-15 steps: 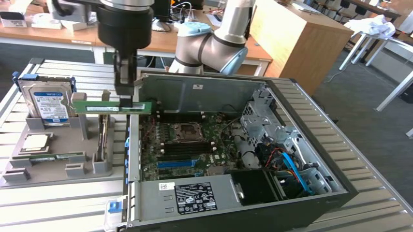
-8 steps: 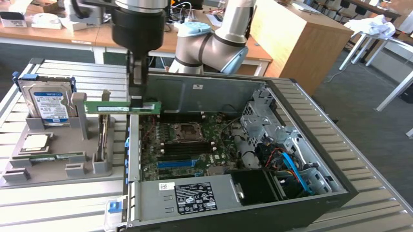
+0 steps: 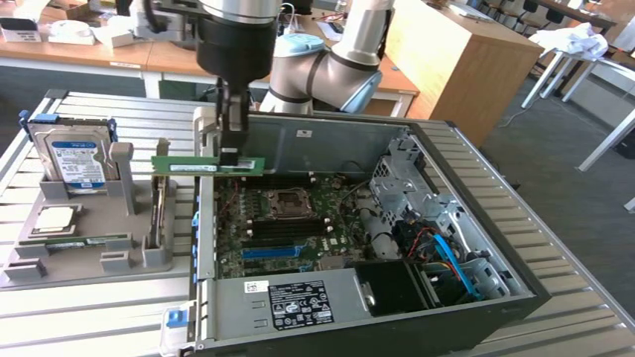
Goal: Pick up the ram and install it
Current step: 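Pick up the ram and move it above insertion slot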
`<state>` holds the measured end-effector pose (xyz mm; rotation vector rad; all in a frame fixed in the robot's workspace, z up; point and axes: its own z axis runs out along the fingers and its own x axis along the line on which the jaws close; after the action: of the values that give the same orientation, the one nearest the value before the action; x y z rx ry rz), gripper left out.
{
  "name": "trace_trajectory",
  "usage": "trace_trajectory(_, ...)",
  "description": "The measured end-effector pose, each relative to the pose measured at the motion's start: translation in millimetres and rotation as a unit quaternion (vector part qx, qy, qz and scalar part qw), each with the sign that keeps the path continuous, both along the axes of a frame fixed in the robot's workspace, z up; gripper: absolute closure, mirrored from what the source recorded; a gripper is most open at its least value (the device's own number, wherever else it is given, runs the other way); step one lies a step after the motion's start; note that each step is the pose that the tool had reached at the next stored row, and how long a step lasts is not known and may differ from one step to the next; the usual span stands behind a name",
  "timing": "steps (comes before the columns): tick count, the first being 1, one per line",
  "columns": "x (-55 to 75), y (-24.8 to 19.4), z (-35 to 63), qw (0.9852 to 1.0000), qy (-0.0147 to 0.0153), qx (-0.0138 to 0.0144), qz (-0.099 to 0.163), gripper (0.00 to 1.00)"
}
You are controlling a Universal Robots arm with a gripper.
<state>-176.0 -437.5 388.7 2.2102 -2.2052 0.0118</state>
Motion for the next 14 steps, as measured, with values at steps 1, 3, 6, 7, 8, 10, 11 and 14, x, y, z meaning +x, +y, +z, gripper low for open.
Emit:
trace_trajectory(1,2.7,0.0,0.0,1.0,0.0,0.0,0.0,0.88)
trace_trajectory(3,8.2,0.0,0.0,1.0,0.0001,0.0,0.0,0.88)
trace_trajectory(6,16.5,0.0,0.0,1.0,0.0002,0.0,0.0,0.88)
trace_trajectory(7,19.2,0.0,0.0,1.0,0.0003,0.0,0.0,0.88)
trace_trajectory(8,22.2,0.0,0.0,1.0,0.0003,0.0,0.0,0.88)
trace_trajectory(10,28.5,0.0,0.0,1.0,0.0004,0.0,0.0,0.88)
trace_trajectory(11,31.7,0.0,0.1,1.0,0.0005,-0.0001,0.0,0.88)
trace_trajectory(14,41.0,0.0,0.0,1.0,0.0006,0.0,0.0,0.88)
